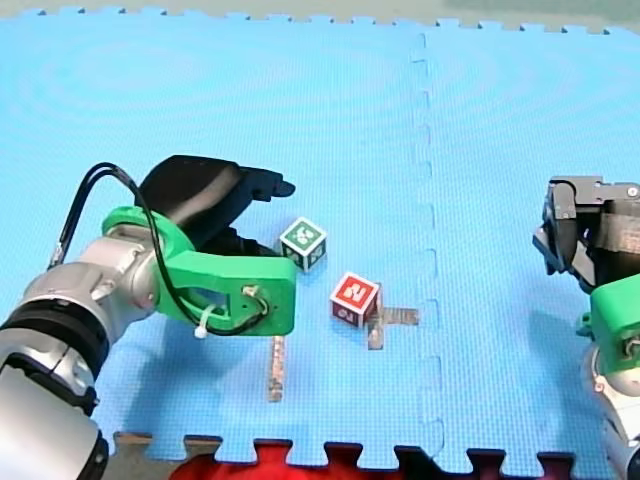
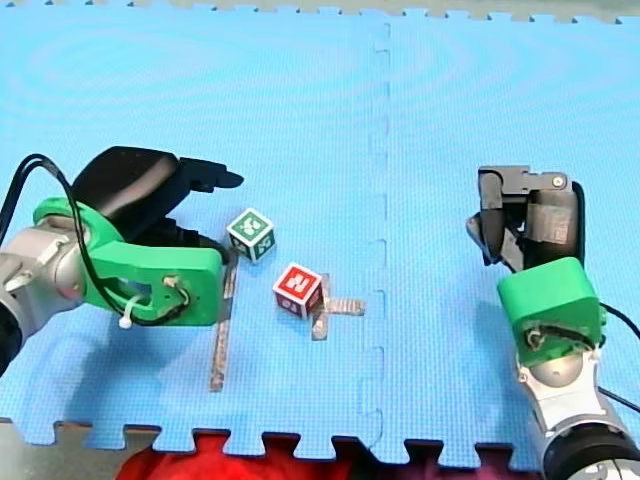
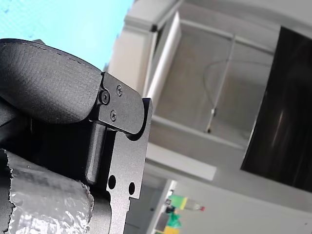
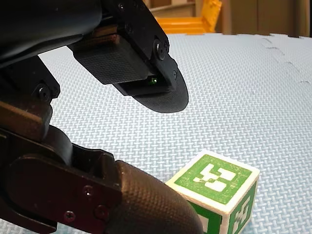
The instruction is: Stack cube left
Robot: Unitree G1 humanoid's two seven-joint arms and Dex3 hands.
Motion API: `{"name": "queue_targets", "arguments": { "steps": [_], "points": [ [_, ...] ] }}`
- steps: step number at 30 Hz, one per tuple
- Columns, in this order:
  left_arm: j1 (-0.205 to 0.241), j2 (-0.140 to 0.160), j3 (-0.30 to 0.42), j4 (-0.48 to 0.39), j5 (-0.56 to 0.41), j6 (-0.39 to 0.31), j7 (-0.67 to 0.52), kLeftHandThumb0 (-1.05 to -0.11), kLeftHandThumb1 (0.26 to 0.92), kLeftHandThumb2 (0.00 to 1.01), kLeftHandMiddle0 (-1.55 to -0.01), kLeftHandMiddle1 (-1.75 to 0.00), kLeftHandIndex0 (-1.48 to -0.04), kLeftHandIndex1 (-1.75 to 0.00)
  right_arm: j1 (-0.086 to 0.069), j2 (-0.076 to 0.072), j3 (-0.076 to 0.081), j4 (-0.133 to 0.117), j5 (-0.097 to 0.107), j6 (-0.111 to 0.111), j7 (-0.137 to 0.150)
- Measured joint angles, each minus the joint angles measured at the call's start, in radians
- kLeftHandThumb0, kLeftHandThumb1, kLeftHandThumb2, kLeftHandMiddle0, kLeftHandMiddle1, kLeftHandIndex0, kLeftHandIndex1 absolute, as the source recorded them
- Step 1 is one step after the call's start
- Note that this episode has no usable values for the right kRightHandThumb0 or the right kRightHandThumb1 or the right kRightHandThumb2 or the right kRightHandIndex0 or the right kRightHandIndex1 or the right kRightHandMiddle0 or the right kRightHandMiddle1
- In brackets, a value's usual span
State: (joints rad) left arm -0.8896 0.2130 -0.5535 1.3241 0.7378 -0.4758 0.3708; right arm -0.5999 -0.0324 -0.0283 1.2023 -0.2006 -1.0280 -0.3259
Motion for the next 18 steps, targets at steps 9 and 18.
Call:
{"name": "queue_targets", "arguments": {
  "steps": [9,18],
  "points": [
    [0.0,-0.01,0.006,0.0,-0.011,0.002,-0.007,-1.048,0.904,0.01,-1.0,-1.75,-0.75,-0.01,0.001,0.0,0.005,-0.001,-0.016,-0.001,-0.023],
    [-0.003,-0.034,0.016,0.01,-0.03,0.015,-0.054,-1.048,0.902,0.0,-1.0,-1.75,-0.78,-0.02,0.001,0.0,0.009,-0.003,-0.026,-0.001,-0.041]
  ]
}}
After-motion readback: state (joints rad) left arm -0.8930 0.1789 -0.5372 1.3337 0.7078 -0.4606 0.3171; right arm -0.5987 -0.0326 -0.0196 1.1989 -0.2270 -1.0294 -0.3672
